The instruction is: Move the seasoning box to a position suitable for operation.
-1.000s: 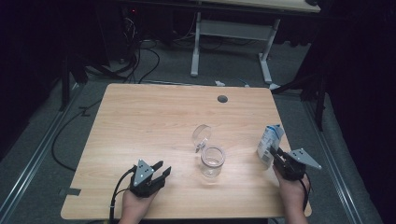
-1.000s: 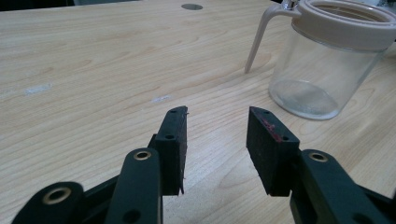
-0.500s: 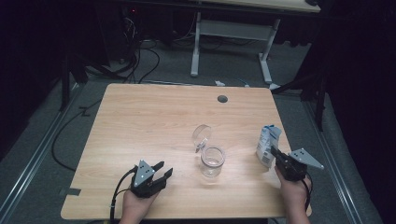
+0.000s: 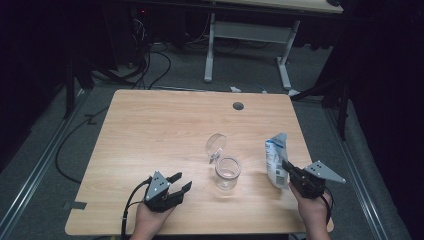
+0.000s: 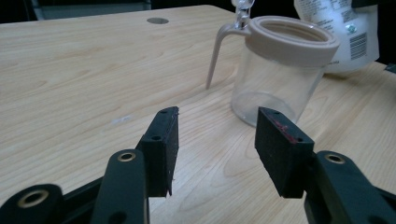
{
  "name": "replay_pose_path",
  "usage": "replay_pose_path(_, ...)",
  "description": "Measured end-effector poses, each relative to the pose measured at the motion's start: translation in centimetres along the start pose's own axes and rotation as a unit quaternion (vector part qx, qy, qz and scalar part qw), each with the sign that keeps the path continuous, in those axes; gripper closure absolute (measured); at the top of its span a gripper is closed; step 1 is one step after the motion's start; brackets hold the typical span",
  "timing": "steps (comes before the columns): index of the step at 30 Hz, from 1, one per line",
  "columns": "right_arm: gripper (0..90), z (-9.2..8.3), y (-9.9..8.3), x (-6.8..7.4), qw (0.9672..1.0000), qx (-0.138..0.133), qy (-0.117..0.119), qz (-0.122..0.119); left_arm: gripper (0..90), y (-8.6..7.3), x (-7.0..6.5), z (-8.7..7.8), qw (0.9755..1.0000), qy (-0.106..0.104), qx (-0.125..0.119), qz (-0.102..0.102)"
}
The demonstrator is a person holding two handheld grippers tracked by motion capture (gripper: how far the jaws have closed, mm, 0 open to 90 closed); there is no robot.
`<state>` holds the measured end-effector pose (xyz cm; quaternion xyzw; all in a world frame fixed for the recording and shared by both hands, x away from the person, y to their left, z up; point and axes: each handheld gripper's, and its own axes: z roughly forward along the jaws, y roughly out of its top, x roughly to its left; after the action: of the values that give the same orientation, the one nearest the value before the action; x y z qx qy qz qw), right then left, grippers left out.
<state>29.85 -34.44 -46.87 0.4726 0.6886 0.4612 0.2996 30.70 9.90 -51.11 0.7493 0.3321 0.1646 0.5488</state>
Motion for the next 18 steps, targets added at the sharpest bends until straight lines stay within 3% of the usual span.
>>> replay_pose_path(2, 90.0, -0.1, 0.2, 0.2, 1.0000, 0.006, 0.007, 0.002, 49.4, 0.5, 0.3, 0.2, 0.9998, -0.015, -0.004, -0.008)
replay_pose_path(4, 90.0, 0.0, 0.5, 0.4, 0.9999, 0.008, 0.012, -0.001, 48.4, 0.6, 0.5, 0.3, 0.9998, -0.022, 0.000, 0.001)
replay_pose_path(7, 90.0, 0.2, 1.0, 0.7, 0.9996, 0.025, 0.015, 0.002, 47.2, 0.3, 0.6, 0.2, 0.9997, -0.020, -0.005, 0.015)
replay_pose_path(10, 90.0, 0.4, 1.7, 1.3, 0.9987, 0.049, 0.015, -0.001, 45.9, -0.3, 0.6, -0.1, 0.9996, -0.024, -0.013, 0.000)
replay_pose_path(13, 90.0, 0.6, 2.3, 2.0, 0.9975, 0.069, 0.011, -0.007, 43.9, -0.4, 0.3, -0.5, 0.9994, -0.024, -0.014, 0.018)
replay_pose_path(18, 90.0, 0.7, 3.2, 2.8, 0.9943, 0.106, 0.007, -0.010, 42.0, -0.6, 0.4, -0.5, 0.9994, -0.028, -0.020, 0.005)
